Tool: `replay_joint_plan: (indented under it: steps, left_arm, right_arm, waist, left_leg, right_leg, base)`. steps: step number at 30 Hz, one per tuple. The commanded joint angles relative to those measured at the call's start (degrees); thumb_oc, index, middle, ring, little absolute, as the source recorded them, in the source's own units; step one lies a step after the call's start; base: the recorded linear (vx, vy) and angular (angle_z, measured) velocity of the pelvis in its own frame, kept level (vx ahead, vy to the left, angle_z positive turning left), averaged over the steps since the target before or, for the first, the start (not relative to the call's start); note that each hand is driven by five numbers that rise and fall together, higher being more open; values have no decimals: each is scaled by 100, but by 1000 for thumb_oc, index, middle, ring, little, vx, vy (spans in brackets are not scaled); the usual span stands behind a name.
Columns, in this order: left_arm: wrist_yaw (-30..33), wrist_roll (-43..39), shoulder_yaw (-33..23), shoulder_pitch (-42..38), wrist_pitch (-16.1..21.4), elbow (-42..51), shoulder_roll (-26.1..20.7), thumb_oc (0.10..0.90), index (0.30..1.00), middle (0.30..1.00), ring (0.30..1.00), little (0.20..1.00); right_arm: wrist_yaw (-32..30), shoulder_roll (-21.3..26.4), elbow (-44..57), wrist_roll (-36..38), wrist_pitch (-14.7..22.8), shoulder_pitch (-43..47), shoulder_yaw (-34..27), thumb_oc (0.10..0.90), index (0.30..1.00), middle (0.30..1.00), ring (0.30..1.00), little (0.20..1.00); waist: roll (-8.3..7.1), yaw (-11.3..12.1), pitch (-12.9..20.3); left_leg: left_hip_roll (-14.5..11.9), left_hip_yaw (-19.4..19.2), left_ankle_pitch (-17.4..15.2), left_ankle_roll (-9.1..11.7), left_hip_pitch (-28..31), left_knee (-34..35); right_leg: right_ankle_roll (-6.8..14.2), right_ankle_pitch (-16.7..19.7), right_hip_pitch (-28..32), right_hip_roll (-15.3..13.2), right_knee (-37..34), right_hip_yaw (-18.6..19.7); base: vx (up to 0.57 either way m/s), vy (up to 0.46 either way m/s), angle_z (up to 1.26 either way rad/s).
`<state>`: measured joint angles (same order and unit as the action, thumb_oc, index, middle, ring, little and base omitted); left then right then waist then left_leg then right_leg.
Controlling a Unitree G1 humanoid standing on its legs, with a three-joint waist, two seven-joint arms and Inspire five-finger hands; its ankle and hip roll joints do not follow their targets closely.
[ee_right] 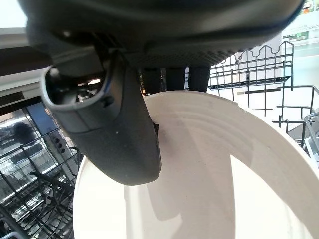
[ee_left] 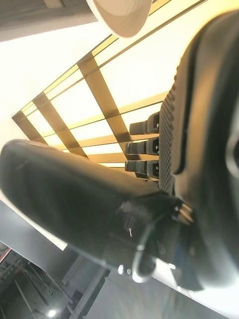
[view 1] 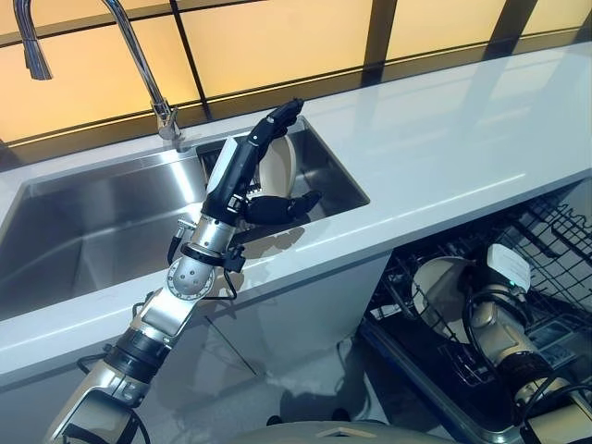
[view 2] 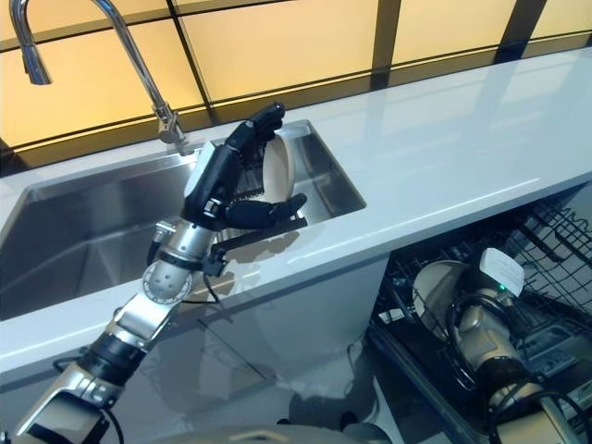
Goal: Pick up plates and place into dishwasher.
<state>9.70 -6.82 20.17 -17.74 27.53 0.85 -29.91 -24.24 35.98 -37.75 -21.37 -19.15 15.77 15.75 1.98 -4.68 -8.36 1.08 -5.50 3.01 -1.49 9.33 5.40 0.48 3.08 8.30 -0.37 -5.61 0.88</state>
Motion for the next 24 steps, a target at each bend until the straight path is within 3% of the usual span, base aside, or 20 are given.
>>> replay_joint_plan:
  steps: [1, 2, 3, 4, 15, 24]
  left_arm:
    - [256, -109, 80, -870, 375, -119, 74, 800, 900, 900, 900, 900]
    - [259, -91, 72, -867, 394, -144, 78, 800, 900, 900, 900, 900]
    - [253, -81, 57, -848, 402, -149, 86, 800, 900, 900, 900, 900]
    - [248, -68, 39, -824, 413, -146, 97, 800, 900, 900, 900, 900]
    - [286, 19, -45, -772, 430, -142, 88, 800, 900, 900, 900, 900]
    - [276, 112, -280, -586, 434, -119, 11, 800, 900, 900, 900, 900]
  right_arm:
    - [-76, -235, 445, 13, 405, 921, 67, 100, 300, 300, 300, 200]
    - [-84, -261, 495, -30, 416, 900, 56, 136, 331, 331, 331, 236]
    - [-71, -268, 551, -45, 417, 868, 34, 292, 465, 465, 465, 392]
    - [-59, -268, 605, -47, 431, 831, 10, 800, 900, 900, 900, 900]
    - [-20, -220, 1161, 122, 609, 462, -340, 800, 900, 900, 900, 900]
    - [174, -115, 2041, 34, 669, -306, -979, 800, 900, 900, 900, 900]
  waist:
    - [-189, 93, 285]
    - [-190, 93, 289]
    - [-184, 86, 298]
    - [-185, 82, 301]
    - [-190, -9, 264]
    - [-184, -191, 256]
  left_leg:
    - [300, 121, -973, -304, 142, -40]
    - [301, 110, -957, -302, 127, -40]
    - [300, 116, -975, -303, 138, -40]
    - [300, 113, -977, -304, 139, -40]
    - [289, 54, -1006, -328, 177, -40]
    - [269, -61, -1023, -331, 203, -40]
  right_leg:
    - [-13, -455, 140, 411, 61, -35]
    - [-18, -439, 123, 414, 61, -23]
    - [-11, -456, 133, 416, 61, -20]
    - [-12, -459, 135, 417, 61, -16]
    - [-16, -468, 147, 431, 61, 49]
    - [10, -461, 135, 447, 61, 154]
  base:
    - [0, 0, 0]
    - [0, 0, 0]
    - [0, 0, 0]
    - [0, 0, 0]
    - [0, 0, 0]
    - [4, 0, -2]
